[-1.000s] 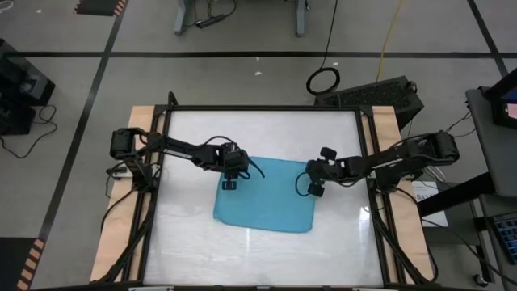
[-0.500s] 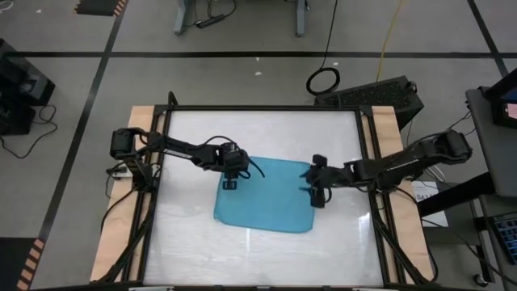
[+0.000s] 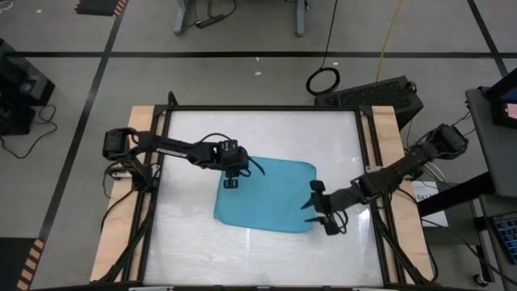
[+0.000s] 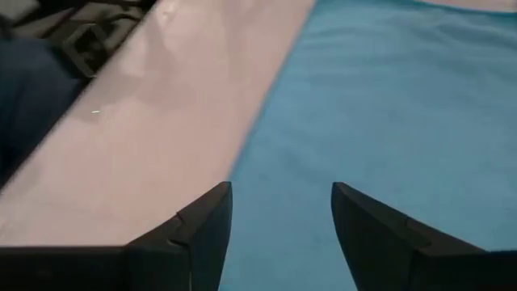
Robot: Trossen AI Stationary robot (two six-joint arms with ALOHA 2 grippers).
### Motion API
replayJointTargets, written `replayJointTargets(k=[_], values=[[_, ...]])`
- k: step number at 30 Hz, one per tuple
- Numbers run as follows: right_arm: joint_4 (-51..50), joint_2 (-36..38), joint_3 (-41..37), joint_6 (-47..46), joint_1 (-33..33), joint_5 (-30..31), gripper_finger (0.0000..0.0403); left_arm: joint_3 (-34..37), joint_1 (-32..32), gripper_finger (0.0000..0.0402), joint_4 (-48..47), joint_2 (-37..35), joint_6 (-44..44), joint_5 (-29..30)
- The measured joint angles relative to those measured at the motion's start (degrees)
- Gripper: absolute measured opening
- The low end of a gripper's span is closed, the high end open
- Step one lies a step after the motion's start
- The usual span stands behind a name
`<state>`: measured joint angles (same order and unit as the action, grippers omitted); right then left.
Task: Roll towel
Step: Roll the blue towel
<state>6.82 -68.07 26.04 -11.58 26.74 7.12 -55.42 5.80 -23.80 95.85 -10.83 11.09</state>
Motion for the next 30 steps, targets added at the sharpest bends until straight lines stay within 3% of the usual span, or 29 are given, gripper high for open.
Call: replayJointTargets(k=[5, 11, 17, 20, 30], values=[[-0.02, 0.0, 0.0, -3.29, 5.25, 0.46, 0.0203, -0.04, -3.41, 0.0129, -4.41, -3.33, 1.09, -5.23], [-0.26, -0.01, 0.0, -5.53, 10.81, 3.61, 0.0203, -0.07, -12.77, 0.0129, -8.86, -6.28, 1.51, -12.38], [-0.35, -3.22, 0.02, -5.67, 13.21, 7.05, 0.0203, 0.33, -23.4, 0.0129, -9.53, -6.66, 3.3, -12.25], [-0.09, -6.25, 0.0, -6.63, 13.2, 7.79, 0.0203, 0.98, -26.99, 0.0129, -9.5, -6.66, 5.1, -9.1], [2.86, -12.3, 0.02, -7.22, 13.19, 8.27, 0.0202, 2.43, -32.98, 0.0163, -9.27, -6.66, 10.93, -7.27]])
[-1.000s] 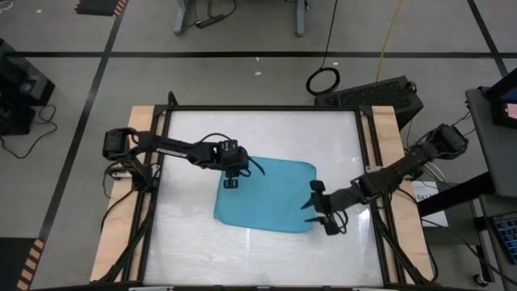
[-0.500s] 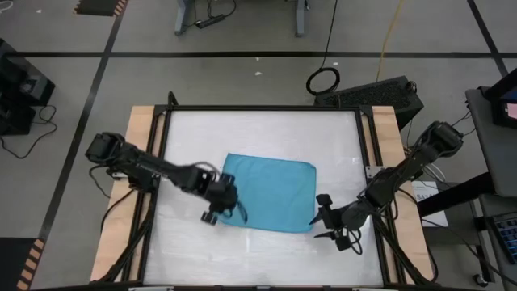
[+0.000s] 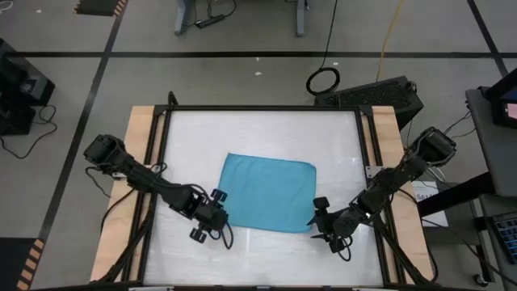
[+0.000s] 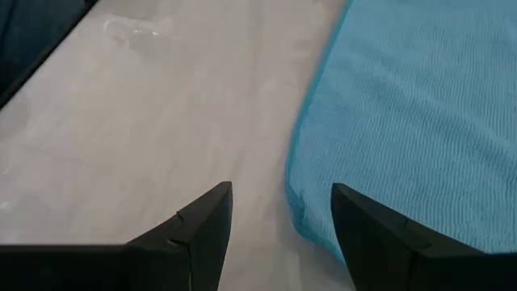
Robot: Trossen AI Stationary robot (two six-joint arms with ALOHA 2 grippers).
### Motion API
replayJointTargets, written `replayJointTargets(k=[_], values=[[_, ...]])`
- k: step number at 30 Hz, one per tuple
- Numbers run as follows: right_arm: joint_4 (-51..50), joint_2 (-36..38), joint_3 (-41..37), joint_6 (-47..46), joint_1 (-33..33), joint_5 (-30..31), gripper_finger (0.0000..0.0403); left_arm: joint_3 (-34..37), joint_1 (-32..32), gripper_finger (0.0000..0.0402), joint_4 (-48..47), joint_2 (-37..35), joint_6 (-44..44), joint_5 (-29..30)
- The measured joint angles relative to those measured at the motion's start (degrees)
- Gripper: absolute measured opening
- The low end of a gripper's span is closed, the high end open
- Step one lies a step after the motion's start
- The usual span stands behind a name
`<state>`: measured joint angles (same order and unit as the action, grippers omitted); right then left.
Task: Roll towel
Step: Roll the blue towel
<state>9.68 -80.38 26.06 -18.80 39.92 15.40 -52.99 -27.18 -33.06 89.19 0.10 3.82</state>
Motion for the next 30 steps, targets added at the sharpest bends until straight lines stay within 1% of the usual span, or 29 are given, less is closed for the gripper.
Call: replayJointTargets(k=[4, 8, 12, 14, 16, 21, 24, 28, 30], values=[[-0.02, -1.99, 0.0, -0.08, 0.04, 1.28, 0.0202, 1.03, -0.67, 0.018, 0.79, 0.0, 1.45, 0.26], [-0.05, -3.58, 0.0, -0.27, 0.04, 1.6, 0.0202, 3.8, -0.74, 0.0185, 2.31, 0.0, 2.64, 1.56], [-0.07, -3.91, 0.0, -0.32, 0.26, 2.44, 0.0198, 5.99, -0.84, 0.018, 2.02, 0.28, 3.97, 6.04], [-0.09, -3.89, 0.0, -0.3, 0.33, 2.69, 0.0188, 6.47, -1.09, 0.0166, 2.2, 0.28, 3.97, 7.35], [-0.41, -3.89, 0.0, -0.3, 0.33, 2.65, 0.0172, 6.67, -1.3, 0.0144, 2.28, 0.28, 3.73, 7.61], [-0.08, -3.89, 0.0, 0.03, 0.33, 2.42, 0.012, 6.67, -1.51, 0.0077, 3.15, 0.28, 2.55, 8.04], [0.05, -3.89, 0.0, 0.33, 0.33, 2.31, 0.0091, 6.67, -1.51, 0.0045, 3.15, 0.28, 2.11, 8.06], [0.82, -3.89, 0.0, -0.03, 0.31, 1.34, 0.0059, 6.67, -1.49, 0.001, 3.13, 0.28, 2.09, 8.08], [1.7, -3.89, 0.0, -1.36, 0.33, 0.82, 0.0041, 6.67, -1.36, 0.0006, 3.17, 0.28, 2.56, 8.08]])
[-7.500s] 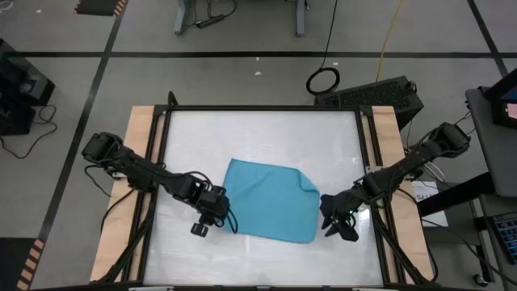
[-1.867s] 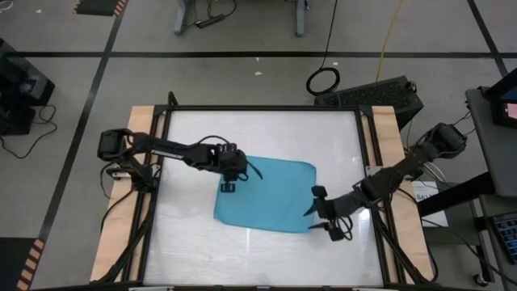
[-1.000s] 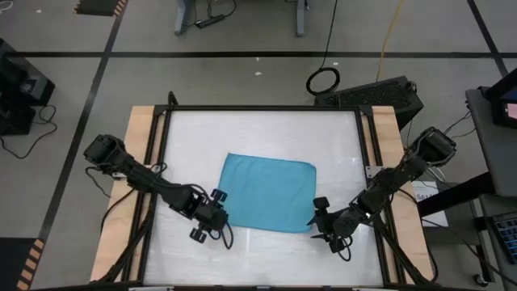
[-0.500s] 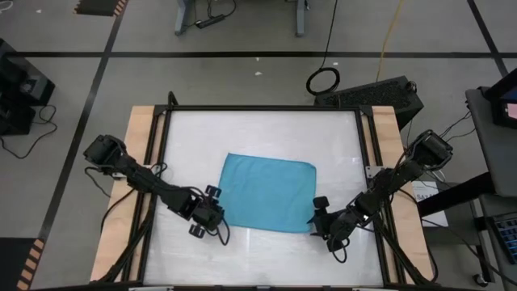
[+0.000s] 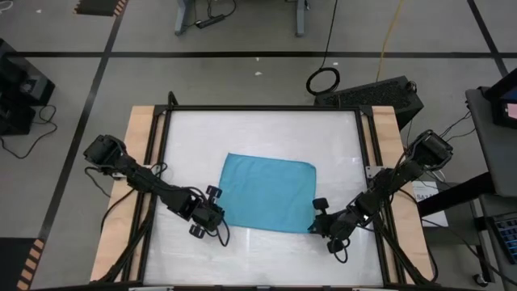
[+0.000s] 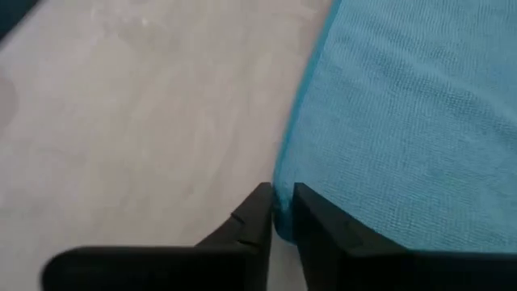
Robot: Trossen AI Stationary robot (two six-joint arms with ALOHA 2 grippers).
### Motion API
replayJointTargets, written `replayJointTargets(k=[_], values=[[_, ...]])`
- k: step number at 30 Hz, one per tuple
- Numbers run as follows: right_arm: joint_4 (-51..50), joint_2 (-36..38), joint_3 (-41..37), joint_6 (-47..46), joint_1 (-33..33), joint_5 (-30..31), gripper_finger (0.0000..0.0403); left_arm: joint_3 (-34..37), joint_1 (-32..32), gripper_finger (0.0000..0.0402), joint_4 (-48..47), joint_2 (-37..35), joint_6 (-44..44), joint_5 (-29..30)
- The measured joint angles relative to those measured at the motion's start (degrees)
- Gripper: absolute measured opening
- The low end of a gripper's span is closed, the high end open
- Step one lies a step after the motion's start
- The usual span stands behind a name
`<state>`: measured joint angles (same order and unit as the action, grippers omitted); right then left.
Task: Roll towel
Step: Roll the blue towel
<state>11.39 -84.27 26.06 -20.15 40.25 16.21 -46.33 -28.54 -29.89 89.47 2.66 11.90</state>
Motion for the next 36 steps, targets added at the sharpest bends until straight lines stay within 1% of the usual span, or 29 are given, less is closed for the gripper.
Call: replayJointTargets(k=[3, 4, 8, 12, 16, 18, 21, 26, 30, 36], values=[[0.82, 0.74, 0.0, -3.71, 0.41, -0.24, 0.0011, 0.0, 0.87, 0.0008, 0.01, 0.0, 4.14, 0.26], [0.93, 1.17, 0.0, -5.21, 0.82, -0.23, 0.0006, 0.0, 1.33, 0.0008, -0.01, 0.0, 6.13, 0.25], [0.9, 3.11, 0.0, -11.51, 4.01, 3.01, 0.0006, 0.0, 1.88, 0.0008, 0.63, -0.02, 11.95, -0.54], [0.41, 5.14, 0.0, -14.89, 6.37, 7.38, 0.0002, 0.0, 2.29, 0.0008, 4.62, -0.34, 13.41, 0.67], [-0.18, 7.69, -0.02, -17.48, 6.75, 10.77, 0.0002, 0.0, 4.41, 0.0008, 11.13, -2.09, 13.46, 1.18], [-1.06, 9.09, 0.0, -18.77, 6.75, 12.8, 0.0002, -0.04, 5.45, 0.0008, 13.24, -3.65, 13.31, 2.66], [-6.04, 11.69, 0.0, -23.41, 6.75, 17.42, 0.0001, -0.04, 7.09, 0.0008, 12.65, -6.0, 12.85, 8.01], [-18.61, 16.08, -0.02, -31.22, 6.58, 25.85, 0.0001, -0.07, 10.84, 0.0008, 10.93, -7.96, 11.21, 17.3], [-28.21, 18.91, -0.02, -35.41, 4.6, 31.0, 0.0001, -0.07, 15.34, 0.0008, 11.72, -7.35, 8.24, 20.46], [-37.65, 21.29, -0.02, -36.37, -1.99, 31.65, 0.0, -0.07, 22.65, 0.0008, 14.71, -5.08, 4.08, 21.7]])
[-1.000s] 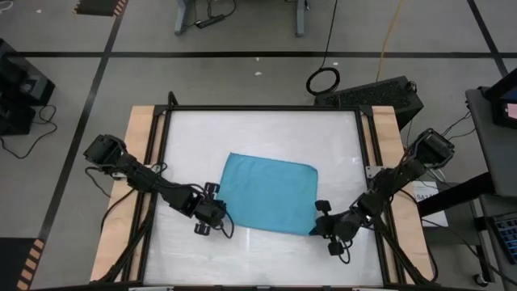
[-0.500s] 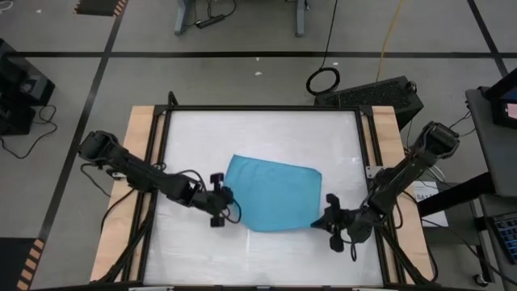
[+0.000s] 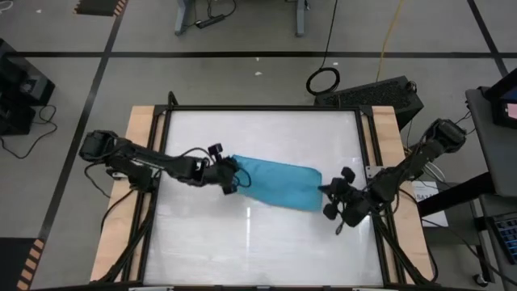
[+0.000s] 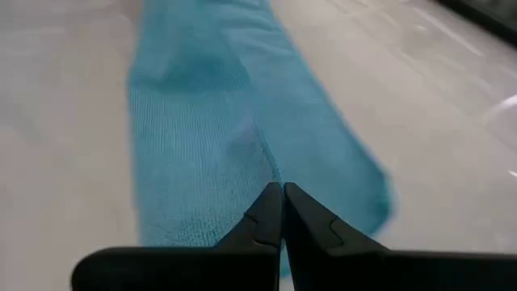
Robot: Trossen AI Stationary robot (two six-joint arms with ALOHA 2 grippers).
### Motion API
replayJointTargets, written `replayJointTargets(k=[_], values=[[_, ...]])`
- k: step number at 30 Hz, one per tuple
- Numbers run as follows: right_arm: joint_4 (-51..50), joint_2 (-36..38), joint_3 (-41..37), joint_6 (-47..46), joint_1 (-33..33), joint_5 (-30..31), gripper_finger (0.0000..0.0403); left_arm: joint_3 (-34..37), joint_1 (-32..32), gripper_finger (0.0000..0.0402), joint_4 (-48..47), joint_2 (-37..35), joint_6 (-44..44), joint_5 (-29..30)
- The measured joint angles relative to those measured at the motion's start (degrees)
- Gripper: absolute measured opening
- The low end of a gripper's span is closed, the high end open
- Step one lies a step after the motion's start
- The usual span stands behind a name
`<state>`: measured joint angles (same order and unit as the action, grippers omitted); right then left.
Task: Roll towel
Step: Roll the blue towel
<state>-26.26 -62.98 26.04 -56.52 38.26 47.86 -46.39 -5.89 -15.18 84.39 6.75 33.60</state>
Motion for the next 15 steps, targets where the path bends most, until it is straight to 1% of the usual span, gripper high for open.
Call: replayJointTargets(k=[5, 8, 15], values=[[-4.27, 0.42, 0.0, 0.53, -5.77, -0.05, 0.0, 0.0, 5.35, 0.0008, 0.9, 2.21, -2.23, 0.15], [-6.0, 0.37, 0.0, 2.13, -8.51, -0.15, 0.0, 0.0, 7.5, 0.0008, 1.36, 3.39, -3.04, 0.14], [-6.23, 0.37, 0.0, 7.57, -14.29, -1.55, 0.0, 0.0, 9.37, 0.0008, 1.49, 4.01, -3.2, -0.57]])
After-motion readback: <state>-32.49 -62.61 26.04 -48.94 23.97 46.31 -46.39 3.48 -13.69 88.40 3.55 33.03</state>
